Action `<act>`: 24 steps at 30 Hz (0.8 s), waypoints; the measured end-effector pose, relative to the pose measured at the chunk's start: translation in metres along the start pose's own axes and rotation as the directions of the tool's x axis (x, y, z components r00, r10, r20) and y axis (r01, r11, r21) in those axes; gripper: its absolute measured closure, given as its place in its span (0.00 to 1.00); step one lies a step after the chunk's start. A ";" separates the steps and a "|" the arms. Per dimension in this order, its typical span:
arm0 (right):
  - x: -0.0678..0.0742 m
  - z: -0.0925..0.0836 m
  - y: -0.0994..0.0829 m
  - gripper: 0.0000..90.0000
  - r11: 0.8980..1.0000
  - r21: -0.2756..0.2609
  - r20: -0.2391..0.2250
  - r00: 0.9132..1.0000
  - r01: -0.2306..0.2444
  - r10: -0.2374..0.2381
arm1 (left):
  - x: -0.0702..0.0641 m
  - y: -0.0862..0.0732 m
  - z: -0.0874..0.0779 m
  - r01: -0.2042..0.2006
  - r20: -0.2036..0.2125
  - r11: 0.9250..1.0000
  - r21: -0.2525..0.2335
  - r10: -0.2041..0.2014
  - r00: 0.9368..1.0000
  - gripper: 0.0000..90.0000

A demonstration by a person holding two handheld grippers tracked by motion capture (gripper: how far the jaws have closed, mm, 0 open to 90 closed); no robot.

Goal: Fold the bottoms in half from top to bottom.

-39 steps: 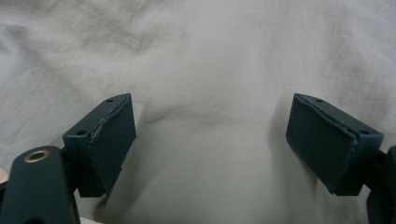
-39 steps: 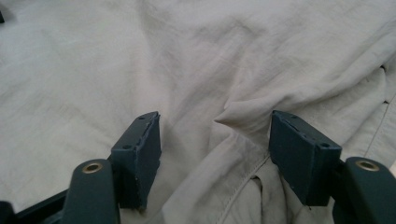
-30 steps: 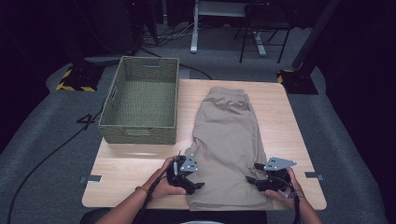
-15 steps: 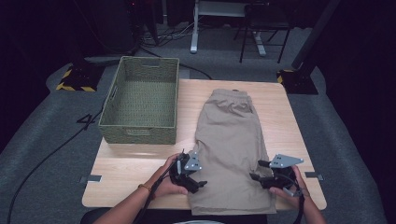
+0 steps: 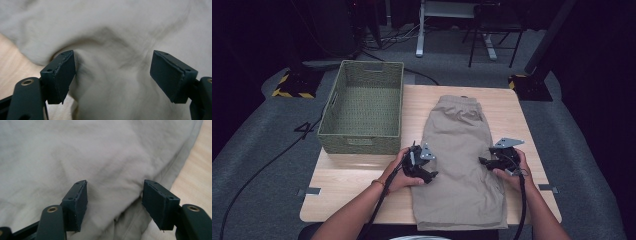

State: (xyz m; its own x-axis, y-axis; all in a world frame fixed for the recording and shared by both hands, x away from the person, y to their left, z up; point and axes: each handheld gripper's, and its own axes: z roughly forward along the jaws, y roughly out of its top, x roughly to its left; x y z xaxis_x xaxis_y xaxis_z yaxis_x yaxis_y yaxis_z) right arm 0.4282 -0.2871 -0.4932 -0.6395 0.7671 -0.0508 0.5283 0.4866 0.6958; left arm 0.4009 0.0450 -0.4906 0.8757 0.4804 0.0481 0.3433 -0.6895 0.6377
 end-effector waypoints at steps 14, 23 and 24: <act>0.006 -0.034 -0.031 0.39 0.999 0.038 -0.021 1.000 -0.011 0.012 | -0.027 -0.001 -0.002 -0.043 0.076 0.999 -0.028 0.045 0.996 0.22; -0.015 -0.041 -0.004 0.39 0.999 -0.040 0.034 0.999 -0.030 0.031 | 0.005 0.035 -0.005 0.024 -0.023 0.997 -0.077 -0.026 0.999 0.21; -0.019 -0.039 0.003 0.39 0.999 -0.039 0.043 0.999 -0.029 0.031 | 0.010 0.040 -0.003 0.048 -0.026 0.995 -0.091 -0.051 0.998 0.21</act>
State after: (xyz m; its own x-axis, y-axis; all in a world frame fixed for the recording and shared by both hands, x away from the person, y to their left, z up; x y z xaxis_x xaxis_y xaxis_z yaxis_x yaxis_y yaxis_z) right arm 0.4206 -0.3166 -0.4625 -0.5982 0.7990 -0.0606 0.5244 0.4475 0.7244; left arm 0.4226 0.0241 -0.4624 0.8482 0.5285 0.0355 0.3525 -0.6133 0.7068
